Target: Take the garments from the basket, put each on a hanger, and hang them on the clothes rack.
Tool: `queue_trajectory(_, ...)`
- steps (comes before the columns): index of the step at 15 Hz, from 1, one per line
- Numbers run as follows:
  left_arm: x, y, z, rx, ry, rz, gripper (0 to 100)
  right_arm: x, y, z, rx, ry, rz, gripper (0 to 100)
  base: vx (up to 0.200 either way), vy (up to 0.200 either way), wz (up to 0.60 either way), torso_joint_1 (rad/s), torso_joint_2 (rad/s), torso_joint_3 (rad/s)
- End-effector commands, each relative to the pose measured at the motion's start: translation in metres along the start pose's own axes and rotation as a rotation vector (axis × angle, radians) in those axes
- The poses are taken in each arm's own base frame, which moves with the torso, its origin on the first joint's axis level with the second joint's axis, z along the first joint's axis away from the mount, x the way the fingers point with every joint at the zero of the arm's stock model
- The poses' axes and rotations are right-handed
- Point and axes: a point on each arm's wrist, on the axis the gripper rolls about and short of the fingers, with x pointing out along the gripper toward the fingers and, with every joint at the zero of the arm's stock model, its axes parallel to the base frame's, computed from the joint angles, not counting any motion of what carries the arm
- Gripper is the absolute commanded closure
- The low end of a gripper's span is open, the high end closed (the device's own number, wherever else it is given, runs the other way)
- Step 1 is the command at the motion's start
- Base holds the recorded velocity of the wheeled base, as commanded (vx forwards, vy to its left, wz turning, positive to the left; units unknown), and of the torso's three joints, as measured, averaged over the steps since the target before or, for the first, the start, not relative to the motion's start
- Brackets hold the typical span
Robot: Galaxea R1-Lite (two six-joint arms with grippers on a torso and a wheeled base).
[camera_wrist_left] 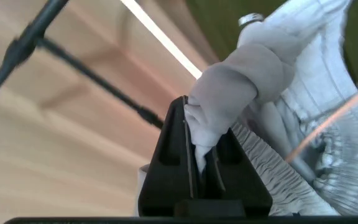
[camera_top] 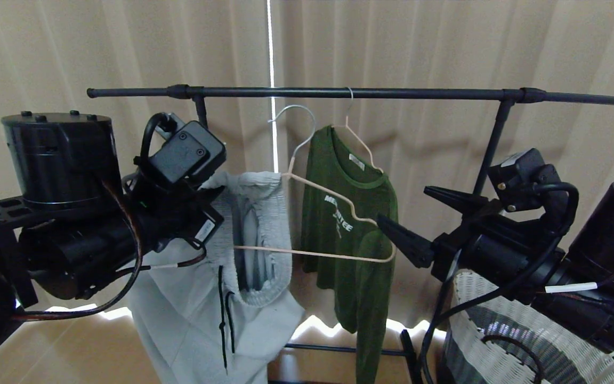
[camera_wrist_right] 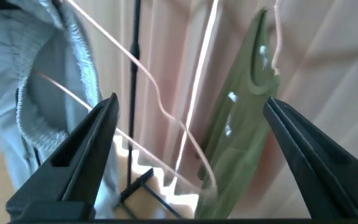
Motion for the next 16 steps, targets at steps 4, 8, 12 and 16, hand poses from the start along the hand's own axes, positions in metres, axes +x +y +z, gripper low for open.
queue_trajectory(4, 0.009, 0.002, -0.006, -0.091, 0.063, 0.066, 100, -0.003, 0.000, -0.009, -0.020, 0.021, -0.001, 0, 0.000, 0.000, 0.00, 0.000, 0.00, 0.000)
queue_trajectory(8, 0.011, 0.007, 0.003, -0.223, 0.028, 0.081, 100, -0.010, 0.001, -0.021, -0.019, 0.067, 0.017, 0, 0.000, 0.000, 0.00, 0.000, 0.00, 0.000)
queue_trajectory(12, 0.009, 0.007, 0.012, -0.287, -0.015, 0.069, 100, -0.008, 0.017, -0.033, 0.009, 0.117, 0.078, 0, 0.000, 0.000, 0.00, 0.000, 0.00, 0.000)
queue_trajectory(16, 0.002, -0.009, 0.036, -0.403, -0.093, -0.010, 100, 0.011, 0.038, -0.043, 0.037, 0.095, 0.141, 0, 0.000, 0.000, 0.00, 0.000, 0.00, 0.000)
